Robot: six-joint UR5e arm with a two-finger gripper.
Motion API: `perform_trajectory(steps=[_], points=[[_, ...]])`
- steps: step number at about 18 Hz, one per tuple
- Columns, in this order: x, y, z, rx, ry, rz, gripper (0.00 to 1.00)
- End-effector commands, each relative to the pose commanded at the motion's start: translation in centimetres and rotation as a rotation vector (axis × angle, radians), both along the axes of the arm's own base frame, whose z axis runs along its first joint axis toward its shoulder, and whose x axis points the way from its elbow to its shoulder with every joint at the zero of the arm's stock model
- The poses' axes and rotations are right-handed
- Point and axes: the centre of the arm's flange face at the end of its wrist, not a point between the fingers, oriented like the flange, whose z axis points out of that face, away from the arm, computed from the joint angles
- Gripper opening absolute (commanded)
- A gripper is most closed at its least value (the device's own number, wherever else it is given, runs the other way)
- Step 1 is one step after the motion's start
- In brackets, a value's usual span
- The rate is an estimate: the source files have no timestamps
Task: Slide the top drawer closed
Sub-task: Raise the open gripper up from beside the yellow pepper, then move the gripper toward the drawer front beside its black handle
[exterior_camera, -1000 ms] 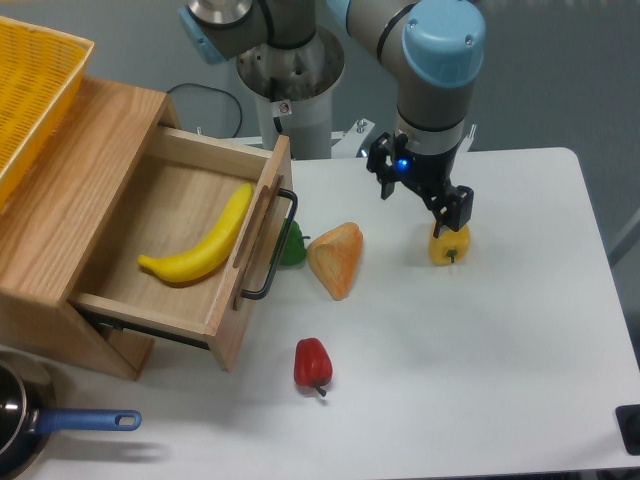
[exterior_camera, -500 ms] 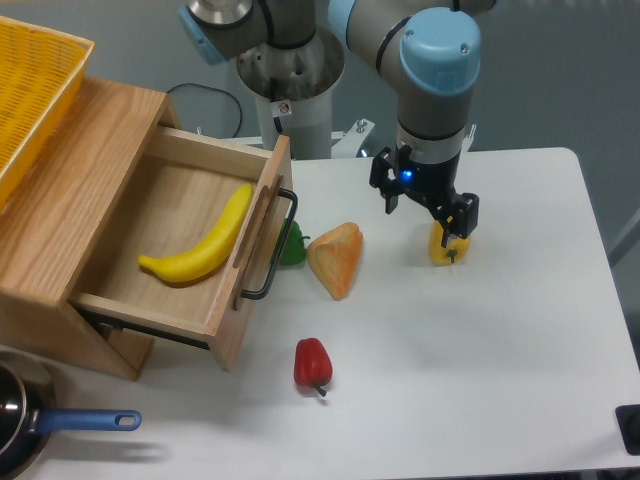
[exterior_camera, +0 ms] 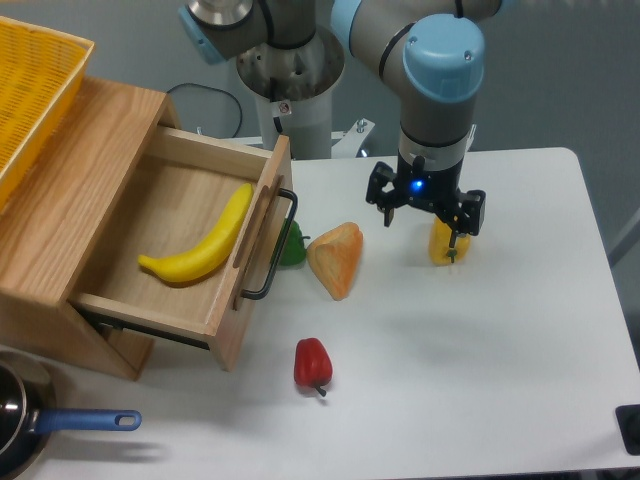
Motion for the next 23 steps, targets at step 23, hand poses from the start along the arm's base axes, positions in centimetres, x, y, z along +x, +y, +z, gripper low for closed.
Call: perform_trajectory(steps=[23], points=[[5.5,4.9,0.7,0.099,-0.179,-0.013,1.00]])
